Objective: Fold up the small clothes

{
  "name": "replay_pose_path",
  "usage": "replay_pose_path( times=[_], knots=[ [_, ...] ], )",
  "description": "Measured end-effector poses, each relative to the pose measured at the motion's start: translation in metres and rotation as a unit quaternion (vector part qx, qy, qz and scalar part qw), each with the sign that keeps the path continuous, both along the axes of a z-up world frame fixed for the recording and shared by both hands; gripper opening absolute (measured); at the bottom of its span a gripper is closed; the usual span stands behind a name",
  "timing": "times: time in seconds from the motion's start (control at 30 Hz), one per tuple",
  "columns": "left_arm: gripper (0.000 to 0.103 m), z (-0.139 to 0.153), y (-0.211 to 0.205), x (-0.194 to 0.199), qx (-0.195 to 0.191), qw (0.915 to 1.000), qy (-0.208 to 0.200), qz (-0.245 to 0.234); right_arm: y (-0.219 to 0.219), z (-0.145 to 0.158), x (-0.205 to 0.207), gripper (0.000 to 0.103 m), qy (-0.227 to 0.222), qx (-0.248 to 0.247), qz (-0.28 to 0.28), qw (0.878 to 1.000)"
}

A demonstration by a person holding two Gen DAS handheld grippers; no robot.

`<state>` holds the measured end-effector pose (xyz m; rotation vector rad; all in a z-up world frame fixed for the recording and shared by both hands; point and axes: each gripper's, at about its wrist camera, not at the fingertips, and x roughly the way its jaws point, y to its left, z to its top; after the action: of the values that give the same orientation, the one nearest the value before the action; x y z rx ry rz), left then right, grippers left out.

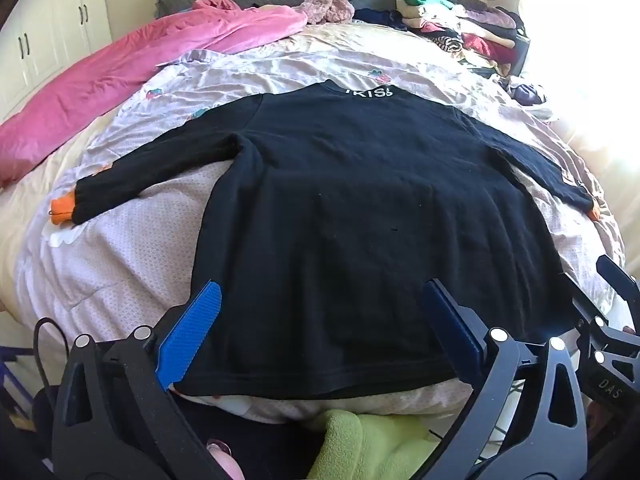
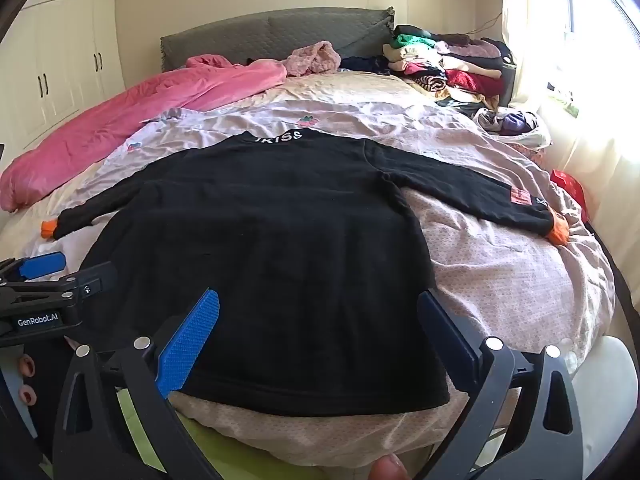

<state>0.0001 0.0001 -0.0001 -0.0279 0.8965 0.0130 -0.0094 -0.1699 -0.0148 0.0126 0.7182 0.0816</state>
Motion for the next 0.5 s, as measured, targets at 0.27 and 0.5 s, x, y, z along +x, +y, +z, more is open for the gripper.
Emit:
replay_pose_path(
  times=[0.27, 0.5],
  knots=[
    [0.094, 0.0001, 0.0004, -0.0004, -0.003, 1.0, -0.001, -0.002, 0.0024, 0.0004, 0.001, 0.099, 0.002, 0.0, 0.003, 1.0],
    [0.094, 0.0, 0.0002, -0.0002, -0.002, 1.0, -0.001, -0.001, 0.0014, 0.0008, -0.005, 0.099, 0.0, 0.003, 0.005, 1.0]
  ],
)
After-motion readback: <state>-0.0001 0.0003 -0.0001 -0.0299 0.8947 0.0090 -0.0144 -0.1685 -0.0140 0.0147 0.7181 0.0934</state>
